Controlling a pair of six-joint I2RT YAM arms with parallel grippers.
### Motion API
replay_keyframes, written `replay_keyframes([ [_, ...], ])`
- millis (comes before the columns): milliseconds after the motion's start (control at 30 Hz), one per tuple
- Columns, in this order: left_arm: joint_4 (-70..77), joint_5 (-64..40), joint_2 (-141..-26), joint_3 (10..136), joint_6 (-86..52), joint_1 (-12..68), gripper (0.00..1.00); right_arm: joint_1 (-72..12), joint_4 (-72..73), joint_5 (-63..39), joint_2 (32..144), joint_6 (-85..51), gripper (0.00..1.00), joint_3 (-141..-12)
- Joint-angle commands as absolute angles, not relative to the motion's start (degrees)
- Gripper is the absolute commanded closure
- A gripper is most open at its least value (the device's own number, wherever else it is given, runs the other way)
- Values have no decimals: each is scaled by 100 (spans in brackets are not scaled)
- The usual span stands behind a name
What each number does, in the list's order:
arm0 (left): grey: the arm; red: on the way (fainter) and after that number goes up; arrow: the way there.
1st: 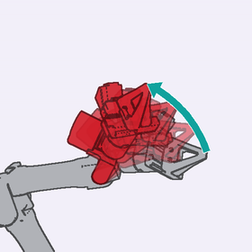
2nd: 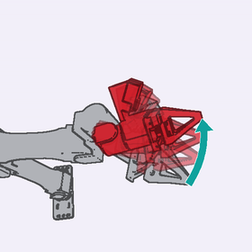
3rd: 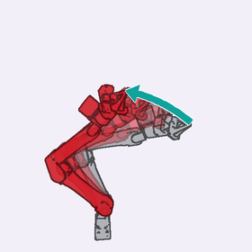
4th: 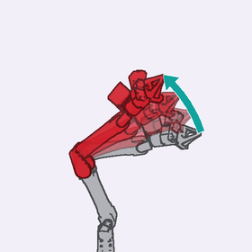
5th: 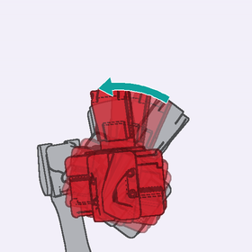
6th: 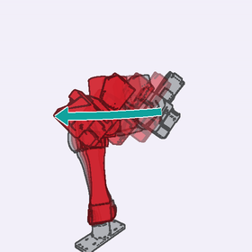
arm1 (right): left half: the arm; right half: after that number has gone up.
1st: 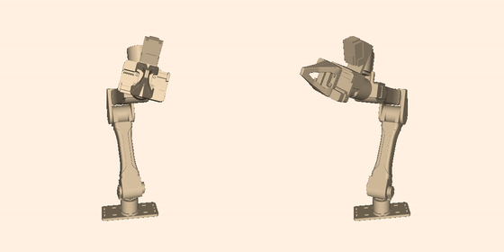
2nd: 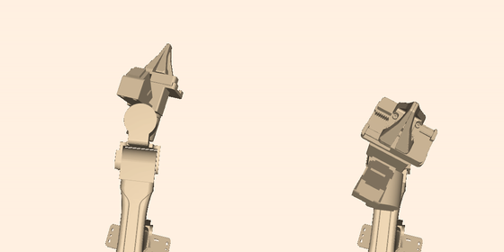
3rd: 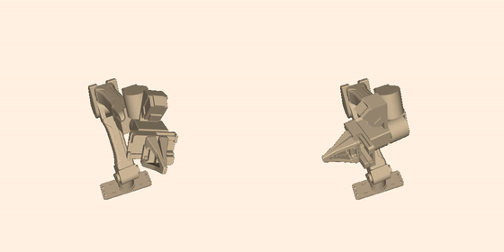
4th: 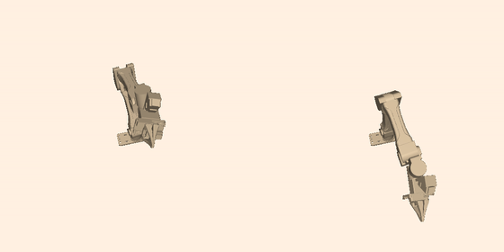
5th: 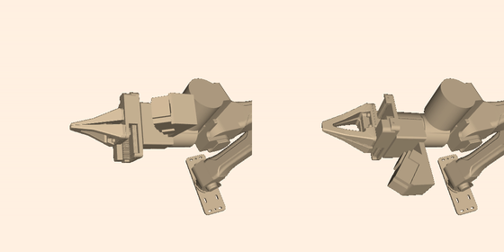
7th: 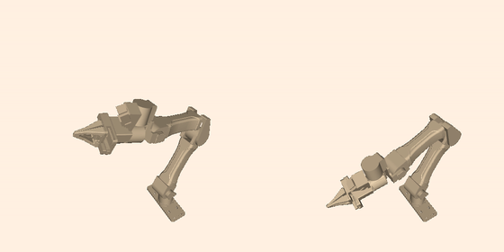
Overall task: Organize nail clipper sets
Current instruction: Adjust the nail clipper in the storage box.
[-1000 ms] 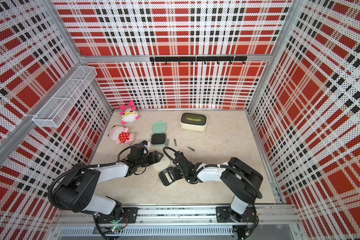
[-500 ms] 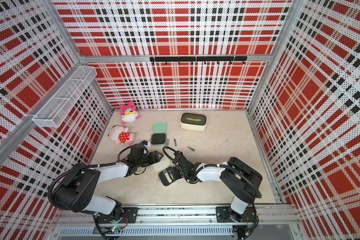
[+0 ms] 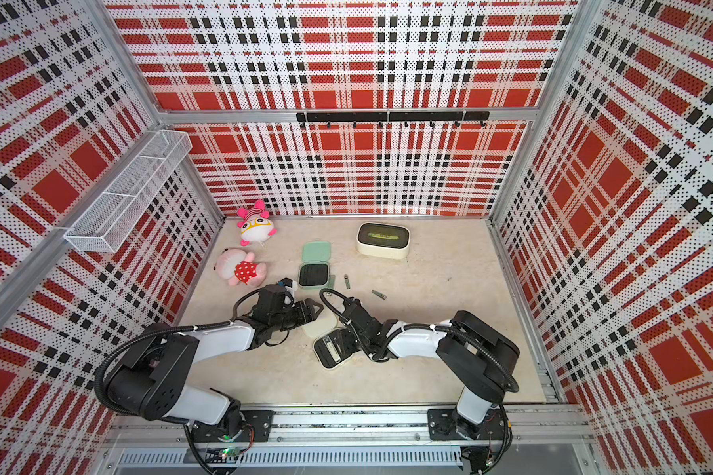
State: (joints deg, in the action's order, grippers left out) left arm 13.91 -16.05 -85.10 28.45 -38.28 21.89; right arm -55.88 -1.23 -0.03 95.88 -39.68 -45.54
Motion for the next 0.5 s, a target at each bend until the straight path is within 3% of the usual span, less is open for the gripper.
replay_keyframes([
  [0, 871, -1573, -8578, 2769, -3766, 2174, 22, -5634, -192, -18, 9705, -3920, 50, -4624],
  [467, 861, -1625, -8587, 2808, -3744, 2152, 22, -5687, -271, 86, 9871, -3967, 50, -4641],
])
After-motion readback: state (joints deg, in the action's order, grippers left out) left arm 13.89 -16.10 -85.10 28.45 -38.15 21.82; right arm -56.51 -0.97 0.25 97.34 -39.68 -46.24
